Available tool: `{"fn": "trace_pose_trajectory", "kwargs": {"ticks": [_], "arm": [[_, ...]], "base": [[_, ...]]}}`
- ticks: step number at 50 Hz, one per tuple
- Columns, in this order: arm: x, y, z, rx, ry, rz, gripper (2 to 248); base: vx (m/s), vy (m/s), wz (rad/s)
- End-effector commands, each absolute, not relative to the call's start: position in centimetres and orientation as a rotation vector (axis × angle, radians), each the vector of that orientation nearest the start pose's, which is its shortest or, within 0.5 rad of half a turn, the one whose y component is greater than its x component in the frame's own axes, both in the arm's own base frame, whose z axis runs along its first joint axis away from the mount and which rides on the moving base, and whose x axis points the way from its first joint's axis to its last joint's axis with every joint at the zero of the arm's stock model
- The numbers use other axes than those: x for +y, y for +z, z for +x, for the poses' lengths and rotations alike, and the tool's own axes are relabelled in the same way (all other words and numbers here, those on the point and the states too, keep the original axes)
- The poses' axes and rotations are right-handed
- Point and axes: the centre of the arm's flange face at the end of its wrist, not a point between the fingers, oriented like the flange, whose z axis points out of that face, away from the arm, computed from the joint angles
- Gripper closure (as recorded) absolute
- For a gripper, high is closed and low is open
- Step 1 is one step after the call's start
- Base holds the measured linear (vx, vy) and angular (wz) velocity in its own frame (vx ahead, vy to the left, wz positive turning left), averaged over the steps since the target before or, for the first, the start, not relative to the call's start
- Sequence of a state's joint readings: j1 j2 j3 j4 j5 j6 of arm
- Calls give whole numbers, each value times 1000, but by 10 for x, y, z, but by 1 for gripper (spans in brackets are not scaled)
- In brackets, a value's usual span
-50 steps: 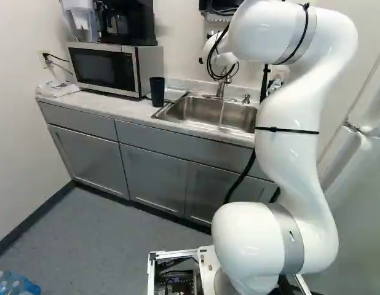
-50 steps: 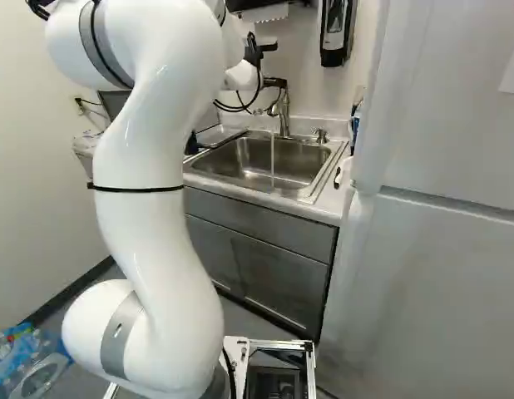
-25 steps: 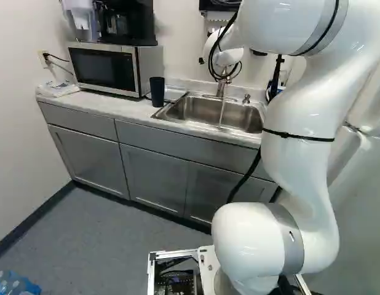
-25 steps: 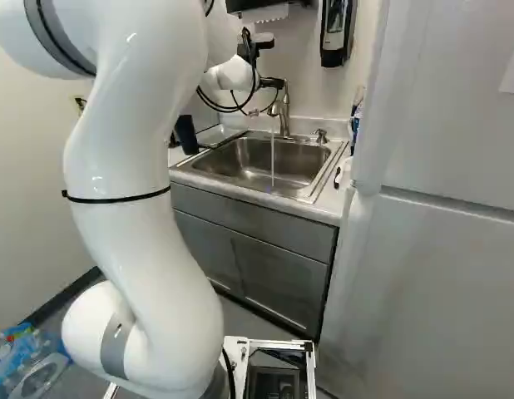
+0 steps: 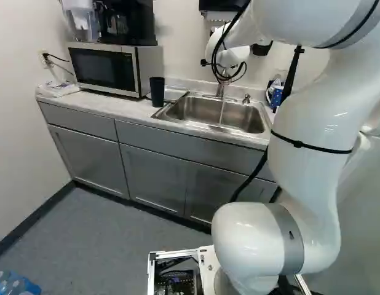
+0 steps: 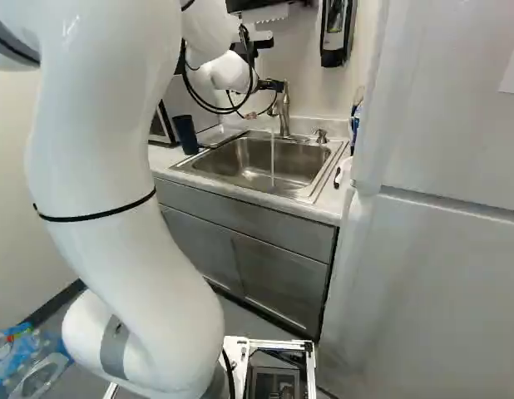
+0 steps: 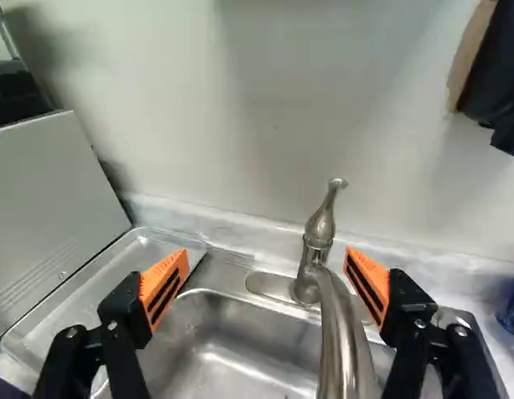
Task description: Rinse the cup and place it in the tray
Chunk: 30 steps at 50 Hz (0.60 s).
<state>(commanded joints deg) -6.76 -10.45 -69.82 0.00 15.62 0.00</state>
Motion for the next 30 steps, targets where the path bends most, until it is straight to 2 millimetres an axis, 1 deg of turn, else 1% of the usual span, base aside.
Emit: {"fn": "trace_pose_trajectory", "kwargs": {"ticks": [30], "arm": [[-76,630,533,187,-1825,-2648,3]], "base": [[0,0,0]]}}
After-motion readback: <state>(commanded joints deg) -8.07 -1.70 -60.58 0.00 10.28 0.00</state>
